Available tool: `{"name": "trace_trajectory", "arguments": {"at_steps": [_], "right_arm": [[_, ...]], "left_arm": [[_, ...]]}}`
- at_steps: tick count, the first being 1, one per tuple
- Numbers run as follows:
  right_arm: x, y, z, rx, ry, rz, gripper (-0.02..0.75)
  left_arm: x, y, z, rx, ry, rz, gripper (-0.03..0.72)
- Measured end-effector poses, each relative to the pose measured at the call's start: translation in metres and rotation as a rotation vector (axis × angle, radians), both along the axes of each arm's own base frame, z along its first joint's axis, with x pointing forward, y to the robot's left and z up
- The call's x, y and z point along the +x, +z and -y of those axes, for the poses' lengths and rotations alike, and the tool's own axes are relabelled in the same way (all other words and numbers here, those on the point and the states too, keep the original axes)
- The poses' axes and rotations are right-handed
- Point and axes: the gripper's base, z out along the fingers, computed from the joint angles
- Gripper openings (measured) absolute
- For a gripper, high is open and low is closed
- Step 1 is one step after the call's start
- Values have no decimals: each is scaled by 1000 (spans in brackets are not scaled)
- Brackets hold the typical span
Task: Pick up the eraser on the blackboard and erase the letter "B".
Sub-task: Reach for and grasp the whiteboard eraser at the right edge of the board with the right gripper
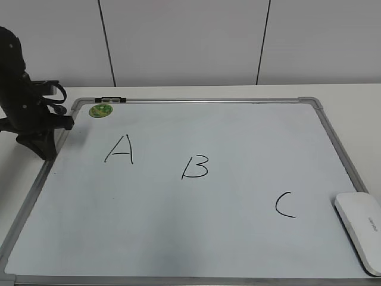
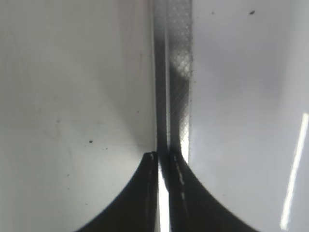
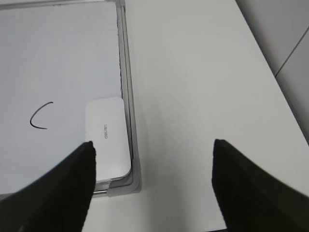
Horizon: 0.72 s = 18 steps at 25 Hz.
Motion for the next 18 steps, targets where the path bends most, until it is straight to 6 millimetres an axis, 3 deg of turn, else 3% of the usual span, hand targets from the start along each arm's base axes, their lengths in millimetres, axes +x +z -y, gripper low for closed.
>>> {"name": "trace_trajectory", "arguments": {"at_steps": [6, 13, 18], "right_arm": [[64, 3, -2, -29, 21, -253, 554], [110, 5, -14, 40, 114, -417, 554], [140, -12, -21, 97, 155, -583, 554]], "left_arm": [[0, 0, 0, 2, -1, 2, 22], [0, 0, 0, 3, -2, 2, 24], [0, 0, 0, 3, -2, 2, 26]]}}
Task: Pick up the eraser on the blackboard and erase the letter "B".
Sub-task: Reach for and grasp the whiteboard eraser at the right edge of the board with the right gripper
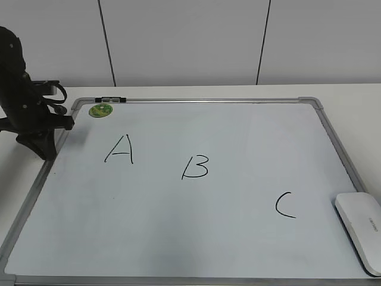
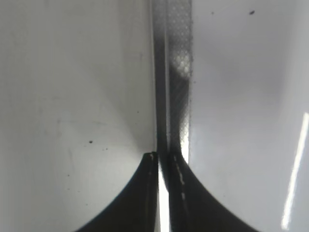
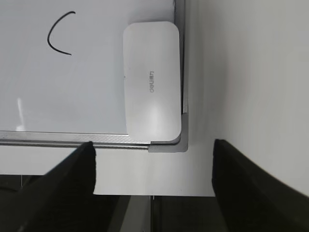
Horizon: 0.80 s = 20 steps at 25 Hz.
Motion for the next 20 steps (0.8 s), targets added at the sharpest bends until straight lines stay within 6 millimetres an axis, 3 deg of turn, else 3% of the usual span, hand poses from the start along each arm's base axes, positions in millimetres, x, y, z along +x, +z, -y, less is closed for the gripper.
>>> {"name": "trace_trajectory", "arguments": {"at_steps": [4, 10, 20], "right_arm": [[22, -22, -1, -2, 8, -124, 561], [49, -57, -4, 6, 29, -270, 661], [77, -93, -7, 33, 12, -310, 670]], "left_arm": [[0, 0, 0, 0, 0, 0, 27], [0, 0, 0, 0, 0, 0, 31], [0, 0, 0, -2, 1, 0, 35]]}}
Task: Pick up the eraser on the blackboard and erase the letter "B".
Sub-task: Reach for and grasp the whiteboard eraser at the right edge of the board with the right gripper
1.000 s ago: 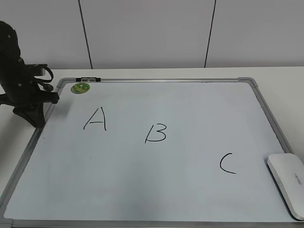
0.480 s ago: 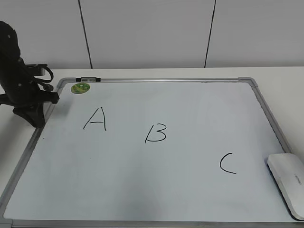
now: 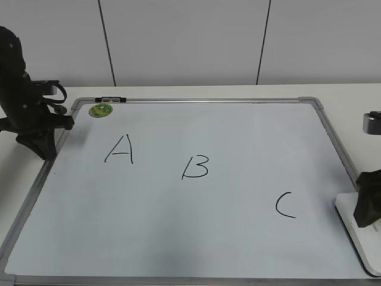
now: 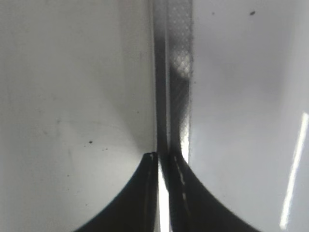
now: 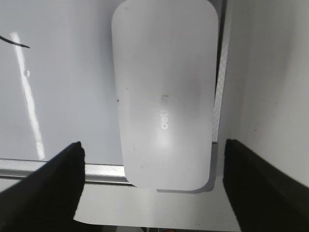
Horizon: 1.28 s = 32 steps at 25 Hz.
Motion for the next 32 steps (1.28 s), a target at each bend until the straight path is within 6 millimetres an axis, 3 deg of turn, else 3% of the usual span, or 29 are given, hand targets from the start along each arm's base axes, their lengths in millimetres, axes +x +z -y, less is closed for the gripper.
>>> {"name": "trace_trajectory", "arguments": {"at_steps": [7, 20, 32], "right_arm": [[14, -9, -12, -30, 39, -7, 670], [24, -36, -10, -100, 0, -67, 669], [31, -44, -10, -100, -2, -36, 658]], "left_arm": [[0, 0, 1, -6, 3, 0, 38], [0, 0, 1, -11, 6, -1, 42], [0, 0, 1, -16, 8, -1, 43]]}}
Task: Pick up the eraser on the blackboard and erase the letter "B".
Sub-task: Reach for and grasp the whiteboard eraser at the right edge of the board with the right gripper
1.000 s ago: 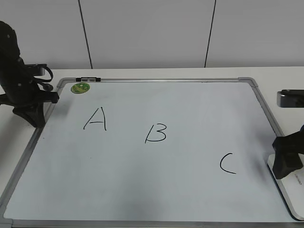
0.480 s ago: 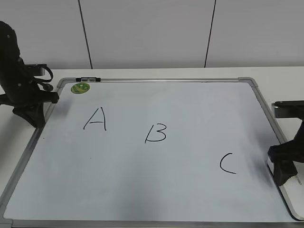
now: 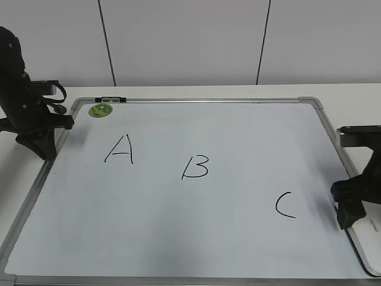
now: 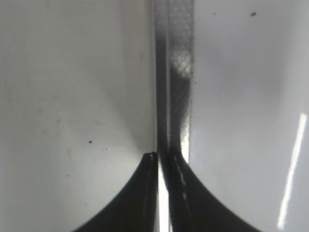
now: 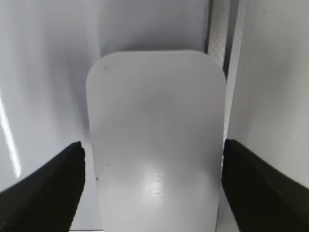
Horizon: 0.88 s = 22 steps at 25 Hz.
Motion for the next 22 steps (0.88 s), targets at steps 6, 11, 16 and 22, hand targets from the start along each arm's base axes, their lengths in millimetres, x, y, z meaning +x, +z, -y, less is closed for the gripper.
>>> {"name": "trace_trajectory", "arguments": {"at_steps": [6, 11, 16, 22], "right_arm": [[2, -6, 0, -3, 1, -17, 642], [2, -6, 1, -9, 5, -15, 539], [2, -6, 1, -13, 9, -16, 531], [1, -6, 1, -12, 7, -19, 531]], "left_arm": [[0, 0, 0, -2, 1, 0, 43], [0, 0, 0, -2, 1, 0, 43], [0, 0, 0, -4, 3, 2, 43], [0, 0, 1, -6, 4, 2, 47]]}}
